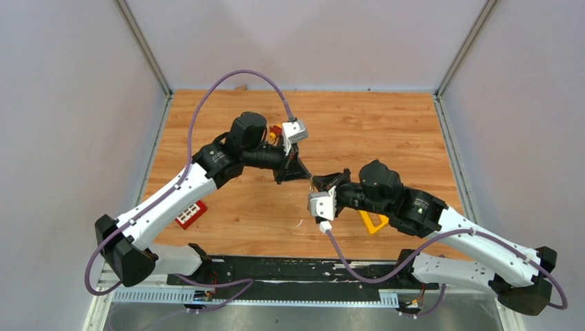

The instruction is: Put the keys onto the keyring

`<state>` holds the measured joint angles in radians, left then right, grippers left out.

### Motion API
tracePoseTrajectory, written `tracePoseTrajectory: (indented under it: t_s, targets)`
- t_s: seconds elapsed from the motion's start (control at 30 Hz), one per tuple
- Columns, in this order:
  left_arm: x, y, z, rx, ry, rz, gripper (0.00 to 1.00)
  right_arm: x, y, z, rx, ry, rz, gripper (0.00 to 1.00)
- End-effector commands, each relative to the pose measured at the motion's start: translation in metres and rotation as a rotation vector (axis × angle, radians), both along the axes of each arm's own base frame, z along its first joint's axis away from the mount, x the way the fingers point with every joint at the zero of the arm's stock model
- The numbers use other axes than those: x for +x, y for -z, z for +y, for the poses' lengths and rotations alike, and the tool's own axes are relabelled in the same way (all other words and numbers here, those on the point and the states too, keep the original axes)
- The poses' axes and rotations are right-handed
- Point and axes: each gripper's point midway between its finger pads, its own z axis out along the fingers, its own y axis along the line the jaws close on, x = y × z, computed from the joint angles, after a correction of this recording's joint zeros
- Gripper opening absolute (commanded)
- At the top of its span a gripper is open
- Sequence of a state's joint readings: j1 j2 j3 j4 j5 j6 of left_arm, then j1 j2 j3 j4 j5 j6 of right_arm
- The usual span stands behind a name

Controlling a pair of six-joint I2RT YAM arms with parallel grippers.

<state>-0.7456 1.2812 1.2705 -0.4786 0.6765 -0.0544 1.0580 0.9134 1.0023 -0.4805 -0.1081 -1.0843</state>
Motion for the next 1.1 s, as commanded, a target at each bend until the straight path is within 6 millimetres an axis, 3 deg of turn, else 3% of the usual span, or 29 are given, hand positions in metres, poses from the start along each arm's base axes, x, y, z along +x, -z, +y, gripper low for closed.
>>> tracePoseTrajectory:
  t_s: [0.0,0.3,0.73,1.07]
  targets:
    - [-0.010,-0.027,0.007,-0.063,0.052,-0.129,0.00,0.008,-0.031,-0.010,0.060,0.054,-0.077,0.00]
    - [-0.013,-0.030,0.025,-0.018,0.062,-0.251,0.00,0.009,-0.036,-0.020,0.035,0.069,-0.086,0.00]
    - [-0.021,-0.032,0.004,-0.093,0.127,-0.113,0.00,0.012,-0.028,-0.006,0.047,0.058,-0.060,0.00]
    - [-0.021,-0.037,0.000,-0.119,0.117,-0.087,0.00,0.011,-0.020,-0.003,0.034,0.045,-0.048,0.00]
